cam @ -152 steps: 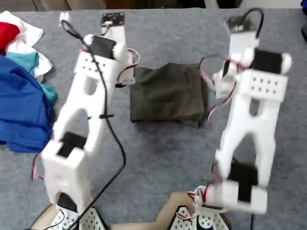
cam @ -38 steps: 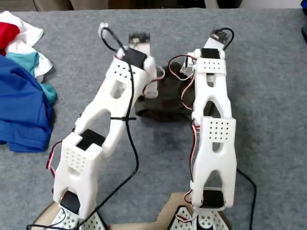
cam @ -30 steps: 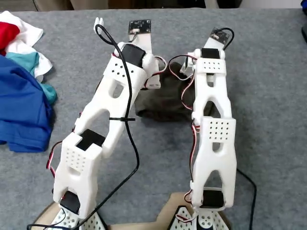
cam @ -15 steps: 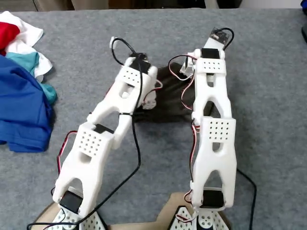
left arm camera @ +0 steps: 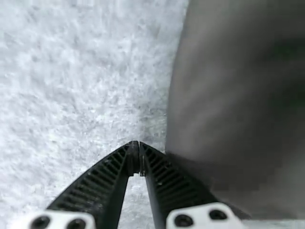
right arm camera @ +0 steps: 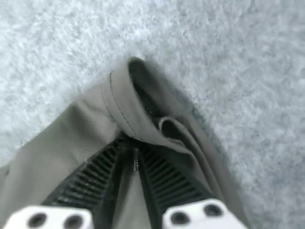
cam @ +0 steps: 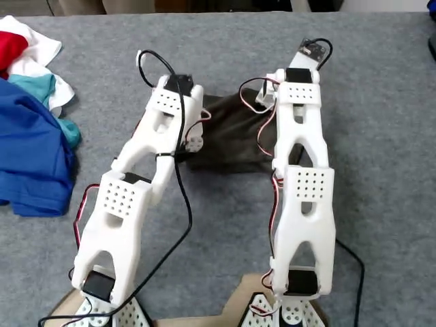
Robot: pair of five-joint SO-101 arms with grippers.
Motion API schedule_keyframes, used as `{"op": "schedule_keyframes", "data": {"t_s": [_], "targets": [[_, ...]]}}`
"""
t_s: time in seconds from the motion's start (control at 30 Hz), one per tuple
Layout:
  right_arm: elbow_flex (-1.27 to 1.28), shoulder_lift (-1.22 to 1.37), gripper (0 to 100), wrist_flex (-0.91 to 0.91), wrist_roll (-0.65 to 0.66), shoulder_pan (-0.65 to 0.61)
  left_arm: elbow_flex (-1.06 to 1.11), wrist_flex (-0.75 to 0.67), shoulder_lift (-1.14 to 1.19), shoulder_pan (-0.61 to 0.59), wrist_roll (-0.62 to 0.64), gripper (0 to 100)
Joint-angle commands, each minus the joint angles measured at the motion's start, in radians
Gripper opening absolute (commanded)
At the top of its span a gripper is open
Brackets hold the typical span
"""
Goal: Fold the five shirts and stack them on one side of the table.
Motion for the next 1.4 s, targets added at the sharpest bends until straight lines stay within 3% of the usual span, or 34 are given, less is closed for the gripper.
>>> {"op": "schedule_keyframes", "data": {"t_s": [0.0, 0.17, 0.37, 0.53, 0.87, 1.07, 1.37], "targets": [[-0.150, -0.007, 0.7, 0.063, 0.012, -0.002, -0.181, 0.015, -0.104, -0.020, -0.002, 2], [-0.349, -0.002, 0.7, 0.204, 0.012, -0.033, -0.404, -0.011, -0.122, -0.026, 0.011, 2], [-0.530, -0.002, 0.7, 0.327, 0.014, -0.048, -0.410, -0.196, -0.044, -0.052, 0.061, 2], [-0.524, -0.004, 0.7, 0.440, 0.126, -0.025, -0.413, -0.305, 0.054, -0.048, 0.100, 2], [-0.091, -0.081, 0.6, 0.440, 0.195, 0.081, -0.419, -0.341, 0.143, -0.043, 0.103, 2], [0.262, -0.251, 0.6, 0.433, 0.196, 0.070, -0.420, -0.338, 0.139, -0.005, 0.104, 2], [0.449, -0.268, 0.6, 0.265, 0.198, 0.102, -0.377, -0.440, 0.189, 0.025, 0.104, 2]]}}
